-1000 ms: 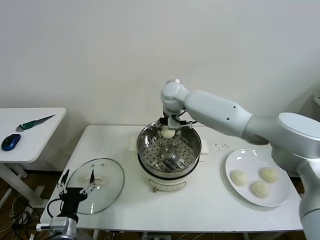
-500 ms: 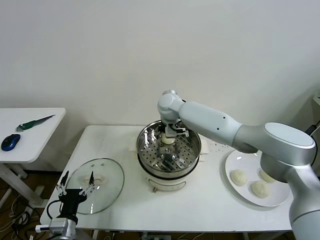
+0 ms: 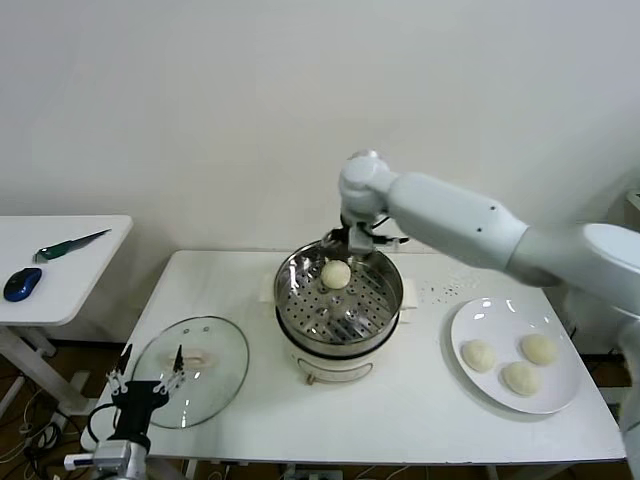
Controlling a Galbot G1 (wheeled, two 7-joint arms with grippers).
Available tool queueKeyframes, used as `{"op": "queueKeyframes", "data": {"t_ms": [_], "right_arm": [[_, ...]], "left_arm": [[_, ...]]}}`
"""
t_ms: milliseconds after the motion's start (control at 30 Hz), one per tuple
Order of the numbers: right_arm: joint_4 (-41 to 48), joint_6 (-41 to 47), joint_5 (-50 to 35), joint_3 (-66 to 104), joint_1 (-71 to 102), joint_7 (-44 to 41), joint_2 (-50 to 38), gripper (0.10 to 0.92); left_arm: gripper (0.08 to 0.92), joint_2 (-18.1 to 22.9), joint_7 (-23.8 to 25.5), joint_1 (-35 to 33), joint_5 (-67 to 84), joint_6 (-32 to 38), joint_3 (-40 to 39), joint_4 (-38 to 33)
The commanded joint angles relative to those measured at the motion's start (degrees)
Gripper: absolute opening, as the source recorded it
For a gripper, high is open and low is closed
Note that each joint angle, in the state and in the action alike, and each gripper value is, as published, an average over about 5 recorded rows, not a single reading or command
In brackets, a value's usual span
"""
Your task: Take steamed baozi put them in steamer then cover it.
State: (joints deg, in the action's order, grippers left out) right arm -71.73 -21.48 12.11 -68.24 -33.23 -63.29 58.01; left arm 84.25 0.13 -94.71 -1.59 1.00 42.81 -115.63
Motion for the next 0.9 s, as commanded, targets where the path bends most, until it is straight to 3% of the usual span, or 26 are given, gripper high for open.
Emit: {"op": "queueKeyframes", "data": {"t_ms": [33, 233, 400, 633, 900], "right_arm": [[-7.26, 23.21, -26.43, -13.07, -10.27, 5.91, -17.18, 0.823], [-5.37, 32.50, -33.30, -9.34, -0.78, 1.60, -28.11, 0.823], [-3.20, 31.84, -27.52, 2.75, 14.72, -1.18, -32.69, 0.823], [0.72, 30.30, -18.04, 20.28, 36.17, -1.28, -31.05, 0.823], [6.35, 29.10, -12.74, 26.48, 42.09, -1.25, -26.79, 0.823]], "left_arm": [[0.823, 0.03, 0.10, -0.55, -0.18, 0.14, -0.44, -0.46], [0.823, -0.21, 0.04, -1.07, -0.05, 0.49, -0.25, -0.13], [0.823, -0.25, 0.03, -1.48, 0.04, 0.61, -0.02, -0.08], [0.823, -0.06, 0.05, -1.93, -0.14, 0.56, 0.17, -0.67], [0.823, -0.03, 0.02, -2.64, -0.24, 0.75, 0.79, -0.58]]}}
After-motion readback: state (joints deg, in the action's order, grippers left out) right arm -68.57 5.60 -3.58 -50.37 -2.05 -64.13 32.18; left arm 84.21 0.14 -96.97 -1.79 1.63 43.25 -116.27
